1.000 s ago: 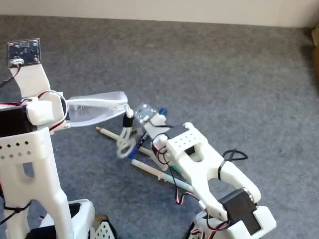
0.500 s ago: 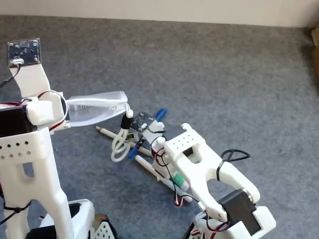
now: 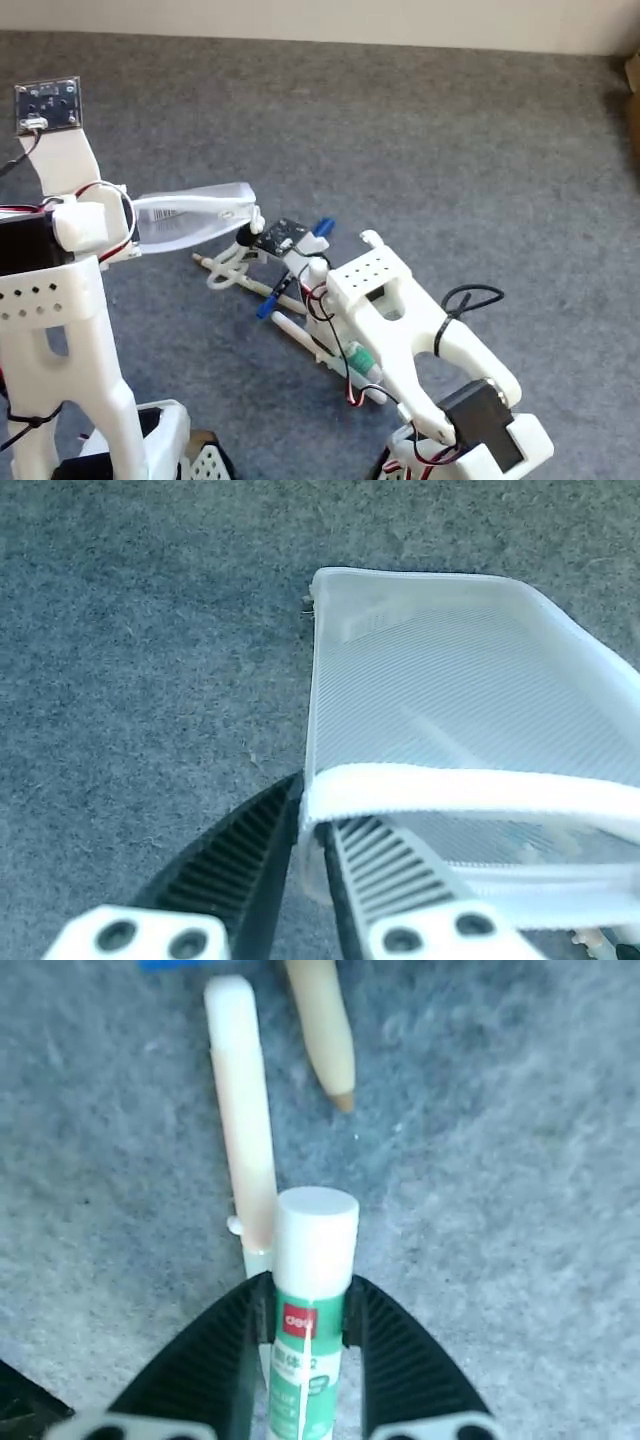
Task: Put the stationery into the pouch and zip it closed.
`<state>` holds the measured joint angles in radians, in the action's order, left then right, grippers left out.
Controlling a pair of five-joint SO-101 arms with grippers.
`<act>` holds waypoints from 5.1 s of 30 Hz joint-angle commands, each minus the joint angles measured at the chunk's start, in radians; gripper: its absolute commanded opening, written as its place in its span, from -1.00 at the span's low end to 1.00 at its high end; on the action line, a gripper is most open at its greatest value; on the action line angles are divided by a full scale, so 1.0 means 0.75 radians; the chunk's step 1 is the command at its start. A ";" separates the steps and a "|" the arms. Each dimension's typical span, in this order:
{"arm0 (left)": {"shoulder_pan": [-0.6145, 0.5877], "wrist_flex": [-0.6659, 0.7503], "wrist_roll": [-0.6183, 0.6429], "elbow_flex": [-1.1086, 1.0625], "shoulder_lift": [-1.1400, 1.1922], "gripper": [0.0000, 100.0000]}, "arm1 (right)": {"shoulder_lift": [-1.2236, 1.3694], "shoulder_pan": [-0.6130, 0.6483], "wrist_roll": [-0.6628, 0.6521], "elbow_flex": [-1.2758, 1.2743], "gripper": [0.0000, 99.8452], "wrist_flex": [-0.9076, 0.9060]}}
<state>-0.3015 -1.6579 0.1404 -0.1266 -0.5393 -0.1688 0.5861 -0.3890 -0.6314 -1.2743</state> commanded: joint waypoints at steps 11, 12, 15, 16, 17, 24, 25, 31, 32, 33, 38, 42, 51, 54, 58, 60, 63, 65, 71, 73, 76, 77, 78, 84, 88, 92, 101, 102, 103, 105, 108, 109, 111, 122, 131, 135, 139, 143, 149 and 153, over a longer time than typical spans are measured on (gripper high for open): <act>-0.019 0.006 0.012 -0.003 0.013 -0.99 | -0.508 0.024 -0.018 -0.042 -0.99 -0.146; -0.019 0.006 0.012 -0.003 0.013 -0.99 | -0.535 0.024 -0.018 -0.052 -0.99 -0.146; -0.019 0.006 0.012 -0.003 0.013 -0.99 | -0.607 0.024 -0.016 -0.064 -0.99 -0.146; -0.019 0.006 0.012 -0.003 0.013 -0.99 | -0.627 0.024 -0.016 -0.064 -0.99 -0.146; -0.019 0.006 0.012 -0.003 0.013 -0.99 | -0.647 0.024 -0.008 -0.064 -0.99 -0.146; -0.015 0.006 0.014 -0.003 0.013 -0.99 | -0.783 0.024 0.200 -0.060 -0.99 -0.114; -0.015 0.006 0.014 -0.003 0.013 -0.99 | -0.803 0.024 0.233 -0.060 -0.99 -0.089; -0.017 0.006 0.049 -0.003 0.013 -0.99 | -0.913 0.069 0.483 -0.071 -0.98 0.032; -0.017 0.006 0.061 -0.003 0.013 -0.99 | -0.936 0.089 0.497 -0.071 -0.98 0.034; -0.017 0.006 0.063 -0.003 0.013 -0.99 | -0.963 0.118 0.505 -0.069 -0.98 0.036; -0.015 0.006 0.065 -0.003 0.013 -0.99 | -1.116 0.265 0.509 -0.064 -0.99 0.060; -0.015 0.006 0.065 -0.003 0.013 -0.99 | -1.239 0.328 0.509 -0.071 -0.99 0.161; -0.015 0.006 0.065 -0.003 0.013 -0.99 | -1.300 0.406 0.503 -0.040 -0.99 0.312; -0.015 0.006 0.065 -0.003 0.013 -0.99 | -1.294 0.408 0.501 0.005 -0.99 0.394; -0.015 0.006 0.065 -0.003 0.013 -0.99 | -1.296 0.445 0.501 0.050 -0.99 0.515; -0.015 0.006 0.065 -0.003 0.013 -0.99 | -1.300 0.488 0.499 0.069 -0.99 0.557; -0.013 0.006 0.065 -0.003 0.013 -0.99 | -1.298 0.576 0.499 0.105 -0.99 0.617; -0.013 0.006 0.065 -0.003 0.013 -0.99 | -1.294 0.617 0.499 0.126 -0.99 0.654; -0.015 0.006 0.065 -0.003 0.013 -0.99 | -1.292 0.647 0.499 0.118 -0.99 0.879; -0.015 0.006 0.065 -0.003 0.013 -0.99 | -1.292 0.643 0.499 0.118 -0.99 0.930; -0.013 0.006 0.065 -0.003 0.013 -0.99 | -1.290 0.643 0.499 0.081 -0.99 0.997; -0.011 0.006 0.065 -0.003 0.013 -0.99 | -1.290 0.643 0.499 0.052 -0.99 1.034; -0.011 0.006 0.065 -0.003 0.013 -0.99 | -1.290 0.643 0.499 0.028 -0.99 1.081; -0.011 0.006 0.063 -0.003 0.013 -0.99 | -1.290 0.641 0.497 -0.171 -0.99 1.419; -0.011 0.006 0.063 -0.003 0.013 -0.99 | -1.290 0.619 0.497 -0.312 -0.99 1.636; -0.011 0.006 0.061 -0.003 0.013 -0.99 | -1.290 0.572 0.497 -0.410 -0.99 1.801; -0.011 0.006 0.063 -0.003 0.011 -0.99 | -1.192 0.451 0.497 -0.472 -0.99 1.957; -0.011 0.006 0.063 -0.003 0.011 -0.99 | -1.151 0.443 0.499 -0.474 -0.99 1.985; -0.011 0.006 0.063 -0.003 0.011 -0.99 | -1.102 0.439 0.499 -0.474 -0.99 2.018; -0.011 0.006 0.065 -0.003 0.011 -0.99 | -1.012 0.437 0.499 -0.474 -0.99 2.069; -0.011 0.006 0.065 -0.003 0.011 -0.99 | -0.897 0.437 0.499 -0.474 -0.99 2.143; -0.011 0.006 0.065 -0.003 0.011 -0.99 | -0.864 0.437 0.499 -0.474 -0.99 2.161; -0.011 0.006 0.065 -0.003 0.011 -0.99 | -0.809 0.435 0.499 -0.474 -0.99 2.192; -0.013 0.006 0.065 -0.003 0.011 -0.99 | -0.633 0.392 0.499 -0.476 -0.99 2.264; -0.017 0.055 0.063 -0.071 0.011 -0.99 | -0.549 0.330 0.493 -0.494 -0.99 2.346; -0.017 0.057 0.063 -0.073 0.011 -0.99 | -0.557 0.359 0.301 -0.551 -0.99 2.348; -0.017 0.061 0.063 -0.073 0.011 -0.99 | -0.557 0.377 0.178 -0.594 -0.98 2.350; -0.017 0.061 0.063 -0.073 0.011 -0.99 | -0.557 0.375 0.174 -0.600 -0.98 2.350; -0.017 0.061 0.063 -0.075 0.011 -0.99 | -0.557 0.386 0.172 -0.643 -0.98 2.339; -0.017 0.061 0.063 -0.075 0.011 -0.99 | -0.560 0.400 0.172 -0.650 -0.98 2.339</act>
<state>-0.3015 -1.6333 0.1772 -0.1803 -0.5516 -0.5907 0.8730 -0.2463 -1.1147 0.4841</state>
